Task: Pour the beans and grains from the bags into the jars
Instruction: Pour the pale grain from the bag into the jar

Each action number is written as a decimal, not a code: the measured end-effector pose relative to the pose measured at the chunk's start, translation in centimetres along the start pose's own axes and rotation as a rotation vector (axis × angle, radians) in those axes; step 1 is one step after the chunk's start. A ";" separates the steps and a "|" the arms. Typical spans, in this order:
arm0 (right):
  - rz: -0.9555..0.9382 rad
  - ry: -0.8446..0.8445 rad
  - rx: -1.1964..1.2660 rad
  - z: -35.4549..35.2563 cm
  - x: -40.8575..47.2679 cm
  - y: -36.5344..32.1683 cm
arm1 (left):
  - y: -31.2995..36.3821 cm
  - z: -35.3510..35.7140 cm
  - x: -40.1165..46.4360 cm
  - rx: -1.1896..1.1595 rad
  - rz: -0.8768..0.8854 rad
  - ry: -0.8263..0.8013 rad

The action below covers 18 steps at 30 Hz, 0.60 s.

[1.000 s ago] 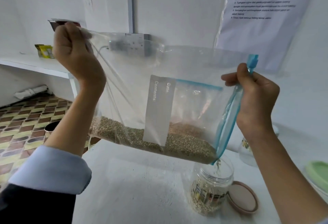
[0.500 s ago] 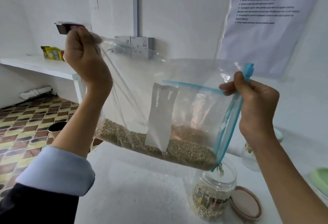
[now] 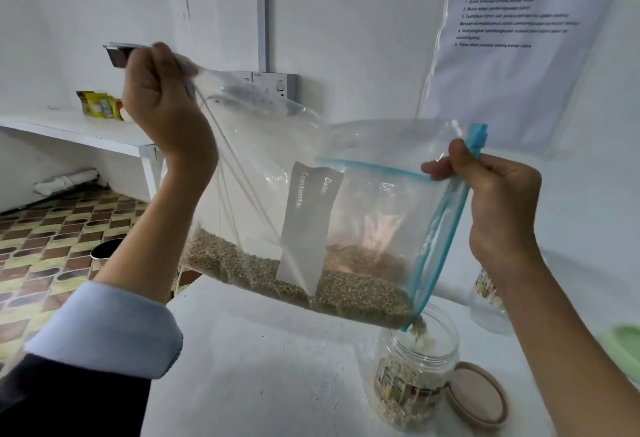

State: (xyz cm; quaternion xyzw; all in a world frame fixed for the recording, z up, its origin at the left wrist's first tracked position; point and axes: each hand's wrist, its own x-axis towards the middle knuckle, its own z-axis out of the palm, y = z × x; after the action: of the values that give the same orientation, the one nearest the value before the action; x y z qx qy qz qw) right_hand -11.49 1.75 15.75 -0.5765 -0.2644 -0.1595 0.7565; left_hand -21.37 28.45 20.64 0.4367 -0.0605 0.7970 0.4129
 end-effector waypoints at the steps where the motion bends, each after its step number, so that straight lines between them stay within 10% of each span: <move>1: 0.000 0.024 0.008 0.0 0.0 0.1 | 0.0 -0.1 0.1 0.001 0.003 0.001; 18: 0.066 -0.057 -0.009 -0.6 0.6 -0.1 | 0.1 0.4 -0.1 -0.061 -0.004 -0.025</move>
State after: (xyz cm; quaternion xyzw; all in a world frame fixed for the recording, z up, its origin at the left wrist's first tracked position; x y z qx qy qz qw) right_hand -10.90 1.20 16.09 -0.5924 -0.2659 -0.1194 0.7510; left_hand -21.20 28.17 20.83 0.4338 -0.0890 0.7884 0.4270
